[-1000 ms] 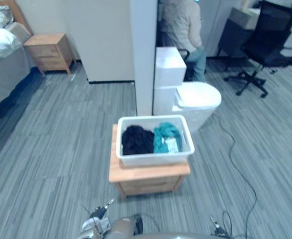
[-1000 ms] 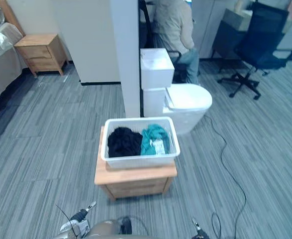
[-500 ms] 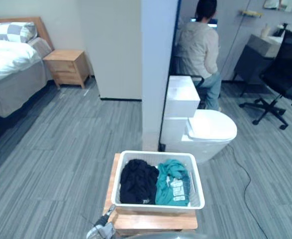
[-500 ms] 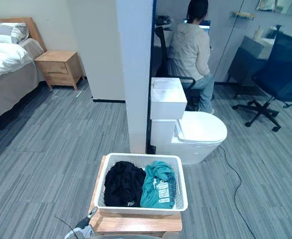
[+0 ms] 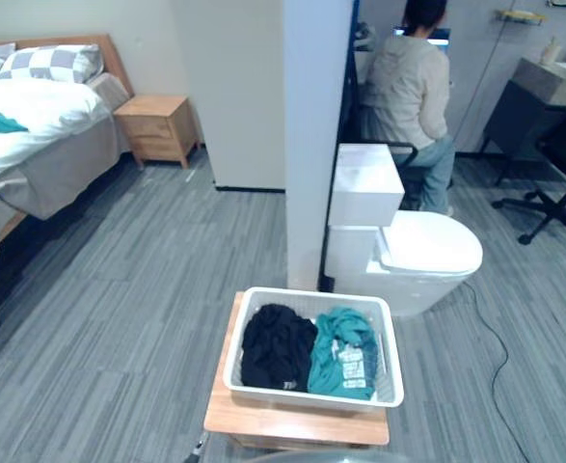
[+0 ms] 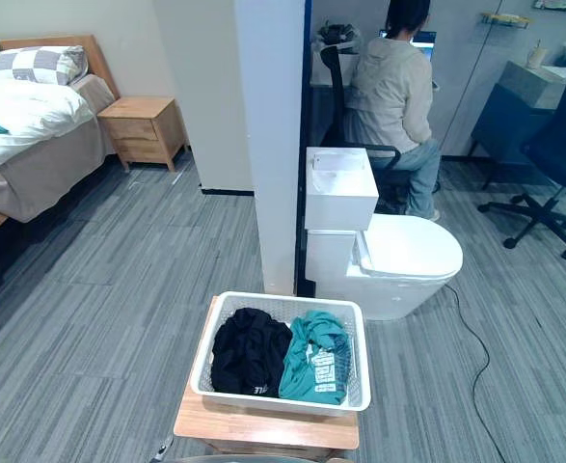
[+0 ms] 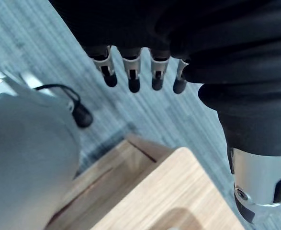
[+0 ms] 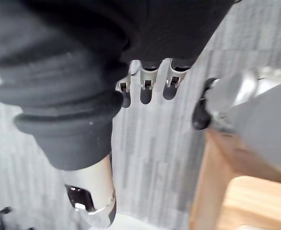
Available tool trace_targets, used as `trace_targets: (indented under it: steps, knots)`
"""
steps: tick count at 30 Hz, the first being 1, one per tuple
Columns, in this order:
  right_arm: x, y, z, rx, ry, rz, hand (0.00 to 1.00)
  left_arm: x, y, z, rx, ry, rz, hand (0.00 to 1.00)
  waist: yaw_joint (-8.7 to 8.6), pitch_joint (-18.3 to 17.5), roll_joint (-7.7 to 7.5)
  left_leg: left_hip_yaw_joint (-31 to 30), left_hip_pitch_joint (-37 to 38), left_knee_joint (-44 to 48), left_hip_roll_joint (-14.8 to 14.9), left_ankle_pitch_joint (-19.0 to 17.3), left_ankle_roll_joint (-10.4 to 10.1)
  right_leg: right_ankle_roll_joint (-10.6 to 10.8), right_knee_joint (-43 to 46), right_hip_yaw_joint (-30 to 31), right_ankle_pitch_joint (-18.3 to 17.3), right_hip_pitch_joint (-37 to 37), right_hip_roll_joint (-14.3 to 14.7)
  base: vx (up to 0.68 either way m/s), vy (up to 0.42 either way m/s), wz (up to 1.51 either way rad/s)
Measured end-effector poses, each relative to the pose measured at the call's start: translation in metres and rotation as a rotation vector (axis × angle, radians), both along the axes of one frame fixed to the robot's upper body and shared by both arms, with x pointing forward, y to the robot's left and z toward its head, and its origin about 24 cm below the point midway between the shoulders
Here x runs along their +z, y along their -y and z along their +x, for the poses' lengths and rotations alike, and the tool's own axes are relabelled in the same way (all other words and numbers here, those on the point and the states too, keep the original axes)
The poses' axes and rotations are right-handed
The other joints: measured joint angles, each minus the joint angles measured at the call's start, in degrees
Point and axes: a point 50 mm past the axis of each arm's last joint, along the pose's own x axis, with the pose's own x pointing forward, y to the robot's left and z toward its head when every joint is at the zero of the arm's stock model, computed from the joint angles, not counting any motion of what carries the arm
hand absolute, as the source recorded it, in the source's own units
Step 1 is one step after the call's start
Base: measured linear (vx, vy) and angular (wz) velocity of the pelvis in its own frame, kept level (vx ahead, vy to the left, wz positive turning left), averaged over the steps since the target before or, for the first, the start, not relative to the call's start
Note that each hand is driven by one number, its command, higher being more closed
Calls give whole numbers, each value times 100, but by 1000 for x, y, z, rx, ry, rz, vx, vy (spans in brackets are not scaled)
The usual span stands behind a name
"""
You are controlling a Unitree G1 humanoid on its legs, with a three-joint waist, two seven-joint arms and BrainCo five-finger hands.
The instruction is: Pick up the laundry basket with both hands and put the clothes into the washing machine.
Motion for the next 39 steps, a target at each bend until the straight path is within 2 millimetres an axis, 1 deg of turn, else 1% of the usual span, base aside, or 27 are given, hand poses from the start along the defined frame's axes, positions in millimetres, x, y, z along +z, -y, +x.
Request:
trace_targets:
  steps: [1,2,3,4,5,6,7,8,9,10,11,13,15,17,18,20,21,23,24,26,28,30,31,32,35,37,39]
  knots:
    - [6,8,4,-7,20,-38,0,2,-4,4,7,19,16,0,-7,-18,26,23,-31,3,0,-8,-14,-8,-1,-1,5,-30,0,-57,4,-5]
    - [19,26,12,-6,56,-123,0,8,-15,13,9,64,59,0,-11,-25,-10,36,-143,23,-10,-14,-26,-1,3,9,20,-143,-11,-25,3,-4]
    - [35,46,21,-2,92,-219,0,15,-28,25,17,120,106,0,-7,-45,58,40,-260,41,-13,10,-17,-3,-3,10,44,-253,-8,-12,3,-5]
    - [43,55,26,5,110,-268,0,19,-34,30,14,148,132,0,-6,-35,54,46,-312,43,-16,23,-21,-4,0,15,52,-311,-9,24,1,-4]
    - [56,67,32,12,133,-332,0,26,-43,38,8,184,169,0,-7,-28,92,54,-360,59,-14,38,-39,33,-3,19,88,-368,-10,29,4,-4]
    - [72,78,43,32,170,-408,0,36,-54,52,-10,235,224,0,-8,-2,133,57,-463,130,-9,41,-42,34,-1,17,114,-435,-9,47,8,-6]
    - [87,86,57,74,201,-473,0,48,-64,66,-39,291,273,0,-9,9,151,77,-574,206,-8,42,-44,9,-10,23,177,-548,-8,56,5,-5]
    - [95,88,65,99,220,-502,0,54,-68,75,-61,319,297,0,-5,26,162,84,-638,234,-10,46,-52,-7,-19,26,201,-607,-9,44,5,-5]
    - [110,92,81,147,263,-555,0,65,-73,93,-96,374,338,0,-2,88,165,86,-757,270,-10,47,-53,-4,-79,30,259,-686,-7,16,7,-3]
    - [121,93,99,191,307,-589,0,76,-76,113,-130,423,370,0,10,118,186,87,-909,338,-12,48,-52,-16,-169,34,347,-768,-6,-15,10,-4]
    - [127,92,109,211,333,-603,0,81,-75,123,-149,446,382,0,11,153,215,92,-952,357,-13,50,-55,-24,-214,41,382,-786,-3,-32,12,-1]
    - [141,86,142,291,405,-626,0,98,-67,159,-225,532,403,0,28,347,160,86,-1119,429,-18,53,-54,-27,-378,49,521,-845,2,-53,13,-3]
    - [150,81,162,333,451,-636,0,106,-61,175,-263,566,409,0,24,463,118,84,-1211,454,-36,72,-79,-26,-416,79,577,-913,2,-54,7,-4]
    - [164,73,187,429,479,-675,0,115,-49,195,-315,604,417,0,20,691,75,76,-1349,561,-61,72,-79,-34,-440,124,660,-999,7,-55,1,-4]
    - [166,72,192,456,481,-681,0,117,-46,199,-328,610,417,0,15,744,73,74,-1379,579,-67,72,-79,-39,-477,142,690,-1001,10,-49,11,-4]
    - [171,64,210,561,484,-695,0,117,-35,211,-371,601,406,0,4,964,72,54,-1443,651,-140,75,-74,-27,-528,174,752,-1022,-9,-45,30,-3]
    - [171,61,217,598,480,-688,0,116,-33,214,-388,592,402,0,-4,1028,67,39,-1483,693,-153,76,-73,-29,-529,179,776,-1042,-17,-50,33,-5]
    - [171,53,228,640,484,-669,0,116,-30,219,-409,579,397,0,-57,1114,49,10,-1567,764,-167,76,-73,-55,-561,192,842,-1090,-18,-56,16,-1]
    - [173,44,241,696,489,-664,0,118,-29,224,-434,572,405,0,-112,1251,33,-47,-1628,818,-179,76,-72,-59,-609,191,887,-1089,-24,-67,3,4]
    - [176,37,251,749,485,-673,0,123,-27,233,-454,566,416,0,-118,1413,15,-70,-1651,838,-183,83,-61,-67,-614,194,927,-1101,-24,-86,-5,5]
    - [180,27,266,821,481,-680,0,132,-25,246,-504,574,448,0,-117,1645,9,-148,-1712,868,-195,92,-46,-96,-627,195,989,-1131,-23,-114,-16,5]
    - [185,18,277,876,478,-690,0,141,-23,255,-520,595,465,0,-122,1757,-4,-216,-1850,951,-206,92,-46,-109,-661,192,1047,-1201,-23,-118,-25,4]
    - [189,12,283,914,485,-699,0,146,-20,261,-545,610,478,0,-121,1857,-10,-227,-1891,969,-209,101,-33,-130,-742,193,1135,-1201,-18,-109,-27,3]
    - [191,8,286,935,489,-707,0,148,-19,263,-553,615,480,0,-120,1893,-7,-231,-1918,985,-213,101,-32,-125,-771,194,1158,-1202,-19,-108,-24,3]
    - [205,-12,304,1046,521,-752,0,157,-10,274,-611,637,501,0,-132,2057,-38,-269,-2095,1156,-228,101,-32,-151,-902,190,1300,-1226,-23,-104,-21,3]
    - [211,-19,310,1074,535,-770,0,163,-10,279,-630,651,520,0,-132,2102,-69,-276,-2195,1220,-231,100,-33,-145,-907,197,1329,-1301,-23,-85,-22,2]
    - [227,-29,321,1115,569,-808,0,180,-11,291,-661,684,572,0,-133,2283,-120,-289,-2339,1350,-232,99,-35,-174,-971,199,1432,-1346,-20,-107,-31,2]
